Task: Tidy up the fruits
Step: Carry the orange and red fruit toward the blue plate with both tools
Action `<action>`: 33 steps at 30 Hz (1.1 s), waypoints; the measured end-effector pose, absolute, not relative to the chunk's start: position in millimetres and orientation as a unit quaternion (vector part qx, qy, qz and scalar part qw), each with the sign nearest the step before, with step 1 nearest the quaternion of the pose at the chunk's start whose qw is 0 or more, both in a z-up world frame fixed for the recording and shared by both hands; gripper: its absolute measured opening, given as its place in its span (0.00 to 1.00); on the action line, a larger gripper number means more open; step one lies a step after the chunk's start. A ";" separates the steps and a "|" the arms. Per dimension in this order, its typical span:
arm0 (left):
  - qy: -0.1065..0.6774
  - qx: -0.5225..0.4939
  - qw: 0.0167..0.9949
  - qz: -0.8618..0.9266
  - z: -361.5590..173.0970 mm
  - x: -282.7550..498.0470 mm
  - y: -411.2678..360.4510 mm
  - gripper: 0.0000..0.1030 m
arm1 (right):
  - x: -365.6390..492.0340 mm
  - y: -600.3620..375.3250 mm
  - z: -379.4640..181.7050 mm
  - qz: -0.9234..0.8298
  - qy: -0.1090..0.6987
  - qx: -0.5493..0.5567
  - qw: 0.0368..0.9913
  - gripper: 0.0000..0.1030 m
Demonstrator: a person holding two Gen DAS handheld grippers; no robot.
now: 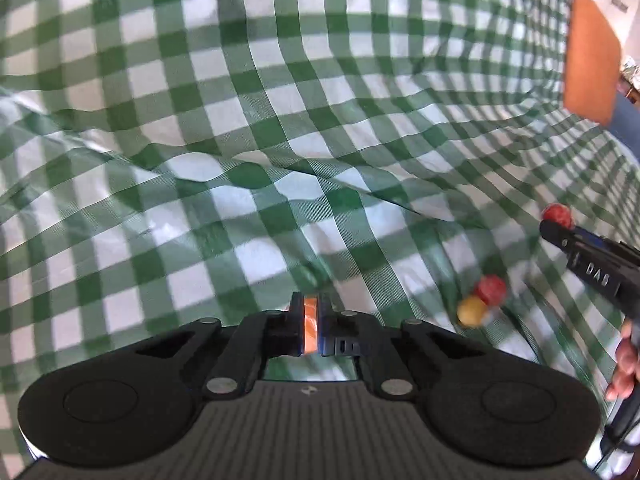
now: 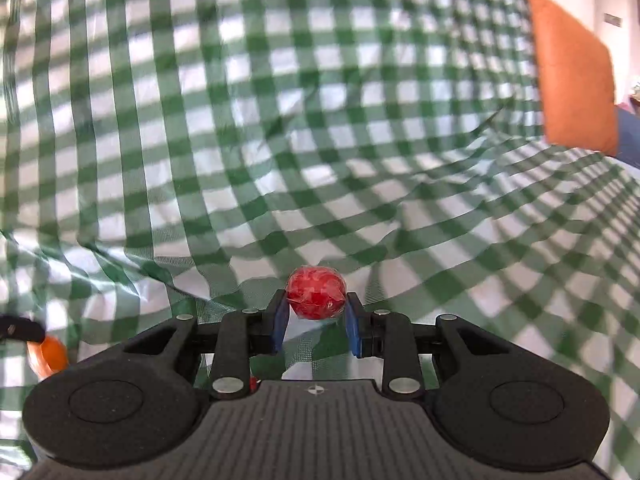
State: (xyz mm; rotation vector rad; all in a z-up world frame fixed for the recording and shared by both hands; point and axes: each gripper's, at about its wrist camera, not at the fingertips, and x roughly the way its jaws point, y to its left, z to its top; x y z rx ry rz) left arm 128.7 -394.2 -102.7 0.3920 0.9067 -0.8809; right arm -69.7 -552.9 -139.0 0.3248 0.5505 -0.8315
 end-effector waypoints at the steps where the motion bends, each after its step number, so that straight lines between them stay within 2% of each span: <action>1: 0.419 0.182 0.789 -0.410 -100.1 124.7 -386.4 0.05 | -78.7 -547.3 -132.9 -0.399 0.256 0.154 0.867 0.30; 4: 0.420 0.179 0.791 -0.408 -98.1 114.0 -364.3 0.06 | -100.6 -533.5 -122.0 -0.403 0.255 0.145 0.867 0.30; 6: 0.431 0.173 0.789 -0.403 -101.2 115.6 -356.5 0.10 | -111.4 -523.4 -121.4 -0.403 0.265 0.150 0.863 0.30; 8: 0.435 0.172 0.790 -0.396 -105.4 119.9 -355.1 0.25 | -121.5 -509.9 -121.2 -0.396 0.272 0.160 0.862 0.30; 9: 0.436 0.171 0.791 -0.393 -108.1 121.7 -356.5 0.29 | -126.2 -502.1 -121.9 -0.392 0.273 0.166 0.863 0.30; 10: 0.440 0.170 0.791 -0.389 -110.5 124.0 -357.4 0.38 | -129.8 -494.4 -123.7 -0.387 0.274 0.171 0.864 0.30; 11: 0.446 0.169 0.787 -0.391 -112.9 124.9 -358.8 0.53 | -132.8 -485.8 -125.0 -0.384 0.275 0.176 0.864 0.30; 12: 0.453 0.168 0.780 -0.399 -115.3 124.7 -360.0 0.63 | -134.6 -478.3 -127.3 -0.380 0.278 0.181 0.864 0.30; 13: 0.453 0.169 0.775 -0.407 -117.4 122.2 -361.5 0.82 | -135.4 -472.0 -131.0 -0.373 0.281 0.188 0.864 0.30; 14: 0.444 0.177 0.775 -0.413 -119.5 117.5 -363.4 0.90 | -135.7 -466.3 -134.0 -0.368 0.285 0.194 0.864 0.30; 16: 0.423 0.211 0.776 -0.417 -127.1 109.4 -372.3 0.90 | -134.1 -458.6 -140.5 -0.359 0.290 0.204 0.863 0.30; 18: 0.426 0.220 0.773 -0.415 -138.1 108.9 -381.3 0.84 | -130.7 -453.8 -147.1 -0.351 0.295 0.206 0.864 0.30; 19: 0.436 0.222 0.769 -0.411 -144.2 110.8 -385.7 0.65 | -128.5 -452.5 -150.3 -0.350 0.297 0.207 0.864 0.30; 20: 0.449 0.223 0.762 -0.410 -150.2 113.2 -389.6 0.42 | -125.7 -451.7 -152.9 -0.348 0.300 0.209 0.863 0.30; 24: 0.439 0.220 0.767 -0.412 -145.5 108.4 -385.1 0.41 | -121.7 -447.4 -156.8 -0.343 0.306 0.215 0.861 0.30; 27: 0.424 0.219 0.773 -0.417 -121.1 93.3 -364.2 0.41 | -122.4 -440.3 -151.2 -0.342 0.305 0.204 0.865 0.30; 33: 0.421 0.202 0.789 -0.399 -56.6 39.2 -264.8 0.41 | -137.0 -391.0 -112.8 -0.311 0.295 0.184 0.885 0.30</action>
